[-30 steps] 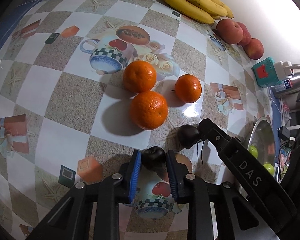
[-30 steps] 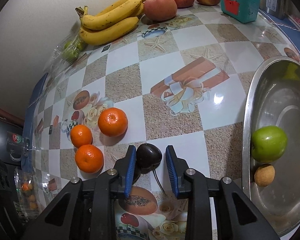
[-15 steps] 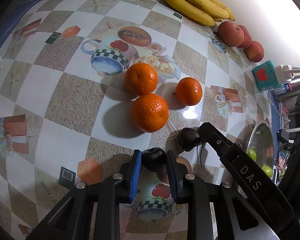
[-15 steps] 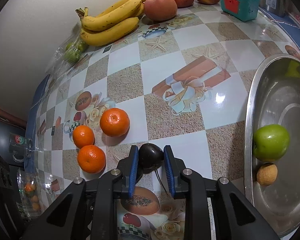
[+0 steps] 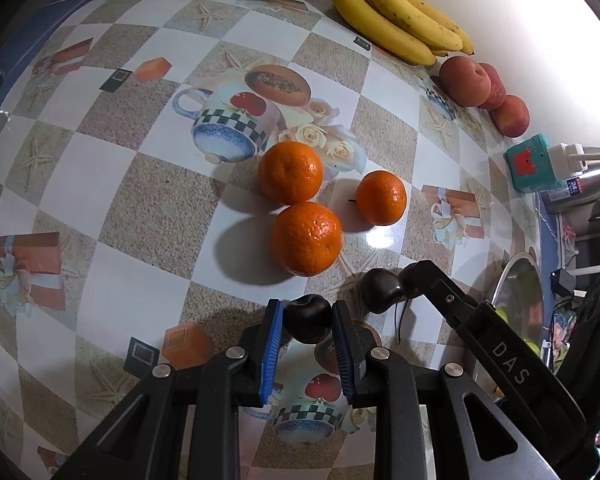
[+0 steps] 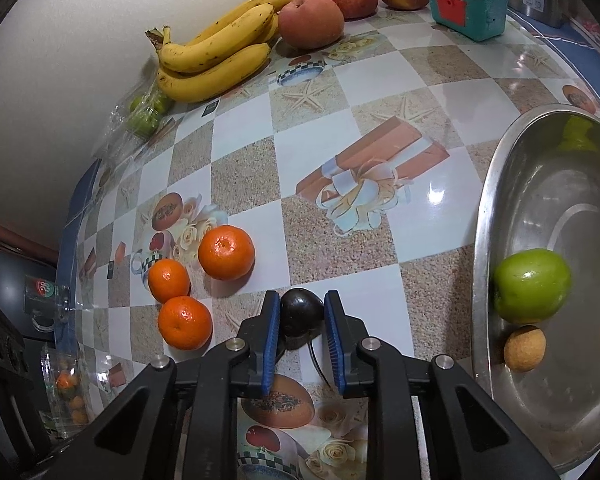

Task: Organize fruits
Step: 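Hold the dark plums in both grippers and lift them off the table, then carry both dark plums over the steel basin, then open both grippers to drop the plums into the basin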

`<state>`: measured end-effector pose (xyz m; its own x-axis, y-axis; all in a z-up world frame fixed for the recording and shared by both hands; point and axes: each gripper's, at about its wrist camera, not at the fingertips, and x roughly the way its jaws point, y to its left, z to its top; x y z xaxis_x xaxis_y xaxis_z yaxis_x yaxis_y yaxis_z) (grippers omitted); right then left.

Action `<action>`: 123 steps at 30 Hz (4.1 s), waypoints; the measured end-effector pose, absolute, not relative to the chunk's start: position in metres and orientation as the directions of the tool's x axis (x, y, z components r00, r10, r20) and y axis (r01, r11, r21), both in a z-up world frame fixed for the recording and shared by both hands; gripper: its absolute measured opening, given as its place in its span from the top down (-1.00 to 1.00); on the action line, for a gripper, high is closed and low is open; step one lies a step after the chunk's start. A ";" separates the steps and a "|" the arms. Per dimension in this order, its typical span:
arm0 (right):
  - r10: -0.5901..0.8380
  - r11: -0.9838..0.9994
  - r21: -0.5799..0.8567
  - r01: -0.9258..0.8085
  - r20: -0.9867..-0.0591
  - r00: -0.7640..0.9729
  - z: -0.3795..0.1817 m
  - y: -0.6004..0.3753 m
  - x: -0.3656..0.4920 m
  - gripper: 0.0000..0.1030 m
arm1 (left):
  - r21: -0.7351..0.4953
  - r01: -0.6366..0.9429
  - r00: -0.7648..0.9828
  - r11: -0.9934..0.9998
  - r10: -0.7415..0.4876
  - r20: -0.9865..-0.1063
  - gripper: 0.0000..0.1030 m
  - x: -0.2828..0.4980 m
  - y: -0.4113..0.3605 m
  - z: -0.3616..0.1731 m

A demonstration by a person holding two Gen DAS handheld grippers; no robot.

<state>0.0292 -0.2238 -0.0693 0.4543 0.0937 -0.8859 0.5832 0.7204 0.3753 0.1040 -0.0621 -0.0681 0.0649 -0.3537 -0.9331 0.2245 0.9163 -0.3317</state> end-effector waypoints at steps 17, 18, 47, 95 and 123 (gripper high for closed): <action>0.156 0.647 0.458 0.609 -0.862 0.482 -0.075 -0.232 0.024 0.50 | -0.336 0.207 0.063 0.919 -0.355 -0.933 0.48 0.104 -0.061 -0.069; 0.157 0.646 0.456 0.612 -0.864 0.479 -0.075 -0.233 0.024 0.49 | -0.336 0.207 0.063 0.919 -0.355 -0.933 0.48 0.104 -0.061 -0.069; 0.125 0.688 0.429 0.586 -0.864 0.487 -0.062 -0.228 0.026 0.51 | -0.347 0.211 0.069 0.914 -0.368 -0.927 0.48 0.105 -0.063 -0.063; -0.175 0.429 0.365 0.826 -0.864 0.473 -0.007 -0.369 -0.129 0.50 | -0.389 0.656 -0.050 0.647 -0.477 -0.878 0.48 -0.029 -0.230 -0.029; -0.054 0.410 0.292 0.864 -0.938 0.342 -0.050 -0.369 -0.121 0.48 | -0.364 0.656 -0.095 0.661 -0.406 -0.909 0.20 -0.034 -0.243 -0.056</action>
